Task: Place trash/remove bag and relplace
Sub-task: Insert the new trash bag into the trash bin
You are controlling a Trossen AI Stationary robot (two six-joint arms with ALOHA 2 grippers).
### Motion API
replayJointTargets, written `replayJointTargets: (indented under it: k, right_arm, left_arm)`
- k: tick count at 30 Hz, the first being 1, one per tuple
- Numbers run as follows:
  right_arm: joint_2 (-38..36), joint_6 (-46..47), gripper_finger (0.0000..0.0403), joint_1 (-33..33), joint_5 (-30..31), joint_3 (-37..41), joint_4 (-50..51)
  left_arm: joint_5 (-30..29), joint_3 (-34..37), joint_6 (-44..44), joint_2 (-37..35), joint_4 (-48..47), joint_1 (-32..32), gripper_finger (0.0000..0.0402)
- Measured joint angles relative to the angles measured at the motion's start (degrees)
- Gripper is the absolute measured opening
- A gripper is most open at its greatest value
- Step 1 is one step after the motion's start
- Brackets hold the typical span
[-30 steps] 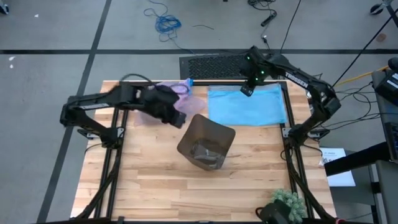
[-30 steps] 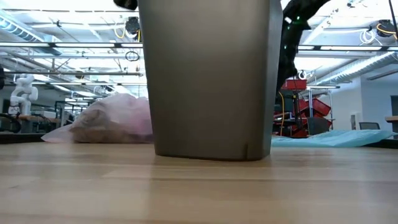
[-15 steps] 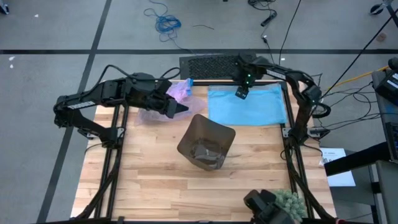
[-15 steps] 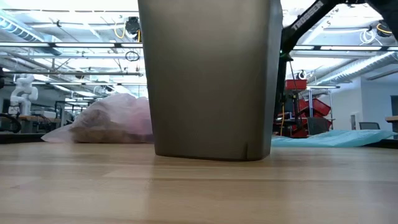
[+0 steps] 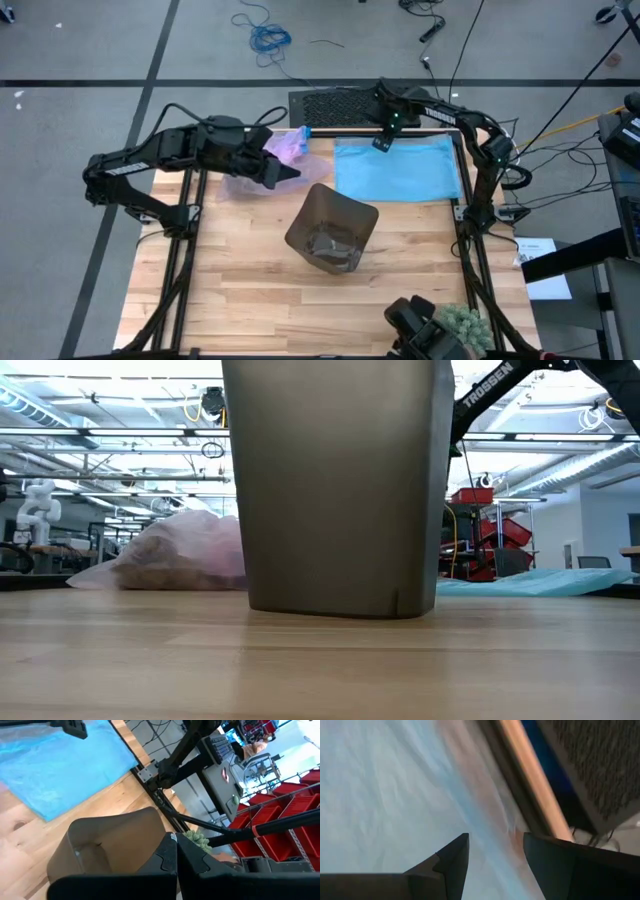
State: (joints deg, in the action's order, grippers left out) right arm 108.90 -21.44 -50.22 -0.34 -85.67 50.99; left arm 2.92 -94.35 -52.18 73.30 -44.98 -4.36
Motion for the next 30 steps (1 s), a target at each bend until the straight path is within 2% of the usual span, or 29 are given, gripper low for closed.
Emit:
replayJointTargets:
  k: [7,19,25,27,30]
  right_arm:
    - [1.8,-0.4,0.018,0.4,0.0,-0.1,-7.3]
    - [10.4,2.7,0.018,0.3,0.5,-0.1,-5.9]
    - [11.6,4.8,0.0179,0.4,4.2,-0.1,-7.0]
    - [11.6,4.9,0.0169,0.4,4.1,-0.1,-7.1]
    - [11.5,5.4,0.0133,0.4,4.7,-0.1,-7.4]
  left_arm:
    - [0.0,0.0,0.2,-1.6,1.0,-0.2,0.0]
    - [0.0,0.0,0.1,-3.8,1.0,-0.1,0.0]
    - [0.0,0.0,0.1,-3.9,1.0,-0.1,0.0]
    - [0.0,0.0,0.2,-4.0,1.0,-0.2,0.0]
    - [0.0,0.0,0.5,-3.9,1.0,-0.2,0.0]
